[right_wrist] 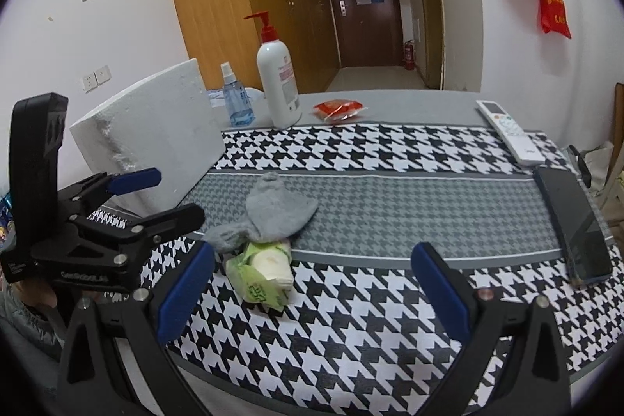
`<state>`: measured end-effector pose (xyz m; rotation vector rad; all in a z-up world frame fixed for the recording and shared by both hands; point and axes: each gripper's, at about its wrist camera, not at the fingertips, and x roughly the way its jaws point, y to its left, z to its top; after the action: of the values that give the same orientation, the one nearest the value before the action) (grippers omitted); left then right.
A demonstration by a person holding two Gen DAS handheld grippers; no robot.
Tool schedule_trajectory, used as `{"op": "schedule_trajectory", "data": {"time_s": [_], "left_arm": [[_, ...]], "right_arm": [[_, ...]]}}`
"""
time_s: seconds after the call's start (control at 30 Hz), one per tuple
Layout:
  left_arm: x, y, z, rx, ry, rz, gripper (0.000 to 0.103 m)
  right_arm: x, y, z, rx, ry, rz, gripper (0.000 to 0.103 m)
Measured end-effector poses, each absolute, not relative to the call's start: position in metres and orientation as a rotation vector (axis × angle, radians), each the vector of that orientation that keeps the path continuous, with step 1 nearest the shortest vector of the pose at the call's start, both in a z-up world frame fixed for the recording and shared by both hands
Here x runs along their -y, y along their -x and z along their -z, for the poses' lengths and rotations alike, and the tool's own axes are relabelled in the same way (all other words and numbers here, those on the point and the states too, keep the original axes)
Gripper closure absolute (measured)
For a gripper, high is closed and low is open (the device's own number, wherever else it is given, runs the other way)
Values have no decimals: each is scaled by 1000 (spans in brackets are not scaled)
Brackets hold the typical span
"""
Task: Organize soft objects
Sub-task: 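Move the left tool to the grey sock while the right tool approaches the green tissue pack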
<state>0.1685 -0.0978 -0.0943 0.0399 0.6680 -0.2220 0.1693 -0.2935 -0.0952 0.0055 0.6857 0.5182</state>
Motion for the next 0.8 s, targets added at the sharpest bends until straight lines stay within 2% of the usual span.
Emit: {"op": "schedule_trajectory", "data": {"time_s": [0.8], "left_arm": [[110, -210, 113, -795, -17, 322, 3]], "right_arm": [[294, -176, 115, -744, 45, -532, 1]]}}
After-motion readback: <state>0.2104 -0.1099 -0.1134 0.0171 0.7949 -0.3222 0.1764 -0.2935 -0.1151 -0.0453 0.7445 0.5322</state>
